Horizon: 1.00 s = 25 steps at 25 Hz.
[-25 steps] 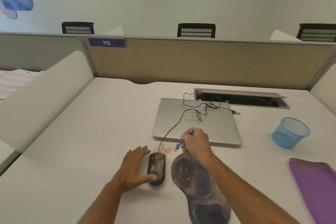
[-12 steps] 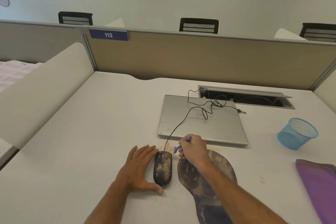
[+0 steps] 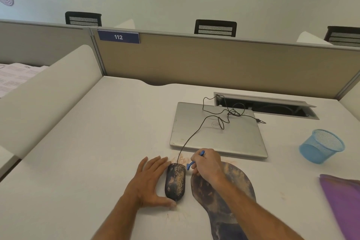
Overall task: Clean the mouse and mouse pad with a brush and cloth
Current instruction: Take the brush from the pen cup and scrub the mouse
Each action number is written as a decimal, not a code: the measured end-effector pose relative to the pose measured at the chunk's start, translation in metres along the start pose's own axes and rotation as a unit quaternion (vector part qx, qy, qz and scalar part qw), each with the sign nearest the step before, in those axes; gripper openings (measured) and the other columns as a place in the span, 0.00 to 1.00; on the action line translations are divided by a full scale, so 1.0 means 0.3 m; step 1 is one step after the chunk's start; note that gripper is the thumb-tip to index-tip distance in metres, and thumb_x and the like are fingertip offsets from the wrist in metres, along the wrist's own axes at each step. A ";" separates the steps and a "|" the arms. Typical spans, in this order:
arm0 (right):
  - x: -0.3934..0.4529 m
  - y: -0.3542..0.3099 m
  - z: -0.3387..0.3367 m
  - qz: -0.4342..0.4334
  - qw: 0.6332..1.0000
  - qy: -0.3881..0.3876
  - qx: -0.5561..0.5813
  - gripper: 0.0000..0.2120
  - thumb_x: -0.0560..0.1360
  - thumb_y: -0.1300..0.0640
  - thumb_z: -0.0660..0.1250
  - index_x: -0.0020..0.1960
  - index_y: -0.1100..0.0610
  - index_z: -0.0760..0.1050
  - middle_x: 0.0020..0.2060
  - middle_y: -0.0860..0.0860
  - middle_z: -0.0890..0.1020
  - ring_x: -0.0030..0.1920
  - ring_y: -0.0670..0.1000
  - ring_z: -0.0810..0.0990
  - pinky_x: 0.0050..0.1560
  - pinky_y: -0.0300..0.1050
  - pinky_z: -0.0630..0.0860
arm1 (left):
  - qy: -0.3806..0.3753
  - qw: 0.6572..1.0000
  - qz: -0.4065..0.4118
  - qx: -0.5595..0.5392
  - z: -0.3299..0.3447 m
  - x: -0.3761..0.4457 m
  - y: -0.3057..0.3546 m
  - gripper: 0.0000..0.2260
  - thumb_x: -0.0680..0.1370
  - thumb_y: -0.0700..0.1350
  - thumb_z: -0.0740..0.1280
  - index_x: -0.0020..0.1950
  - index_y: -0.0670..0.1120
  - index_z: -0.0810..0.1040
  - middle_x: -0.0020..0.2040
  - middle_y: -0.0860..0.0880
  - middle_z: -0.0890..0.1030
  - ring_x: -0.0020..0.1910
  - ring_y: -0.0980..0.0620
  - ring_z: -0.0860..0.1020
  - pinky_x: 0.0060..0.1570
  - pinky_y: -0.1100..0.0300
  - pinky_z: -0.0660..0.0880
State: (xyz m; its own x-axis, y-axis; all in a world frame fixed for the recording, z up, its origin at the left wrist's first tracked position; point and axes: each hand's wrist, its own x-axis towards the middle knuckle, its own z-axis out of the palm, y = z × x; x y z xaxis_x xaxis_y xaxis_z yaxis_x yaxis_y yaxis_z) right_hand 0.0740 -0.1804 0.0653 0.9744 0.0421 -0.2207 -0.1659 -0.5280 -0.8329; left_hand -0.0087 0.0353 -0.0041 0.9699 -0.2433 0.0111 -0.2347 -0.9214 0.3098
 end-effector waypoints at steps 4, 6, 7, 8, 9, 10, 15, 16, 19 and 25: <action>-0.004 -0.001 0.006 -0.001 0.999 0.020 0.025 0.09 0.76 0.57 0.65 0.39 0.53 0.80 0.32 0.51 0.84 0.27 0.44 0.82 0.26 0.32 0.74 | -0.006 1.000 -0.002 0.006 -0.003 0.001 0.001 0.59 0.59 0.86 0.59 0.82 0.54 0.54 0.81 0.58 0.51 0.79 0.59 0.44 0.78 0.48 0.37; -0.008 0.000 0.008 -0.005 1.000 0.009 0.003 0.09 0.76 0.57 0.65 0.39 0.54 0.81 0.32 0.52 0.84 0.29 0.46 0.82 0.27 0.34 0.75 | -0.003 1.000 -0.003 0.003 -0.001 0.002 0.000 0.59 0.59 0.86 0.60 0.82 0.54 0.55 0.81 0.58 0.52 0.79 0.59 0.45 0.78 0.48 0.38; -0.008 0.002 0.005 -0.012 1.000 0.020 0.000 0.10 0.75 0.58 0.65 0.37 0.55 0.81 0.30 0.52 0.83 0.30 0.47 0.82 0.27 0.35 0.75 | -0.001 1.000 -0.003 0.000 -0.001 0.003 0.000 0.59 0.59 0.86 0.60 0.81 0.54 0.55 0.81 0.58 0.53 0.79 0.60 0.45 0.78 0.48 0.38; -0.007 0.004 -0.001 -0.018 0.999 0.033 0.009 0.10 0.75 0.58 0.65 0.37 0.55 0.81 0.30 0.52 0.83 0.30 0.48 0.82 0.27 0.36 0.75 | 0.001 1.000 -0.003 -0.003 0.000 0.004 0.000 0.59 0.59 0.86 0.60 0.81 0.54 0.56 0.81 0.58 0.53 0.79 0.60 0.45 0.78 0.48 0.38; -0.006 0.007 -0.005 -0.020 0.999 0.038 0.028 0.10 0.76 0.58 0.65 0.38 0.55 0.81 0.29 0.52 0.83 0.29 0.47 0.82 0.27 0.35 0.75 | 0.002 1.000 -0.002 -0.004 0.000 0.004 -0.001 0.59 0.59 0.86 0.61 0.81 0.54 0.56 0.81 0.58 0.53 0.79 0.60 0.45 0.78 0.47 0.38; -0.008 0.007 -0.008 -0.018 0.999 0.029 0.040 0.09 0.76 0.58 0.65 0.39 0.55 0.81 0.30 0.51 0.83 0.29 0.46 0.82 0.28 0.35 0.76 | 0.003 1.000 -0.002 -0.004 0.001 0.004 -0.002 0.59 0.59 0.86 0.61 0.81 0.54 0.56 0.81 0.58 0.53 0.79 0.60 0.45 0.78 0.47 0.38; -0.019 0.015 -0.006 -0.021 0.999 0.027 0.023 0.10 0.76 0.57 0.65 0.39 0.55 0.82 0.30 0.51 0.83 0.30 0.46 0.82 0.29 0.35 0.75 | 0.005 1.000 -0.003 -0.011 0.004 0.004 -0.004 0.59 0.58 0.86 0.61 0.81 0.55 0.56 0.81 0.58 0.54 0.79 0.59 0.46 0.78 0.46 0.39; -0.020 0.016 -0.008 -0.017 0.999 0.029 0.039 0.09 0.76 0.57 0.65 0.40 0.55 0.82 0.30 0.51 0.83 0.29 0.46 0.82 0.28 0.35 0.75 | 0.006 1.000 -0.004 -0.010 0.003 0.004 -0.003 0.59 0.58 0.86 0.61 0.81 0.55 0.56 0.81 0.58 0.54 0.79 0.59 0.46 0.78 0.46 0.39; -0.025 0.014 -0.013 -0.019 0.999 -0.003 0.037 0.10 0.74 0.59 0.67 0.36 0.54 0.82 0.28 0.51 0.83 0.26 0.45 0.81 0.31 0.43 0.79 | 0.012 1.000 -0.001 -0.010 0.003 0.003 -0.003 0.59 0.58 0.85 0.62 0.81 0.54 0.58 0.80 0.58 0.55 0.79 0.59 0.47 0.78 0.47 0.39; -0.036 0.017 -0.011 -0.015 0.999 -0.004 0.046 0.10 0.74 0.58 0.67 0.36 0.52 0.82 0.27 0.51 0.84 0.27 0.47 0.82 0.34 0.46 0.82 | 0.009 1.000 -0.006 -0.009 0.001 0.005 -0.003 0.59 0.58 0.85 0.62 0.81 0.54 0.58 0.80 0.59 0.55 0.79 0.59 0.47 0.78 0.47 0.39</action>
State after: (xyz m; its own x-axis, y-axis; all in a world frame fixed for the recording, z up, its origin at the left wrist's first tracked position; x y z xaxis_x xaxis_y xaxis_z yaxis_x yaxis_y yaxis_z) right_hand 0.0632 -0.1865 0.0651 0.9779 0.0630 -0.1994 -0.1510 -0.4469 -0.8818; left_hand -0.0070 0.0356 -0.0047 0.9738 -0.2262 0.0240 -0.2215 -0.9186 0.3273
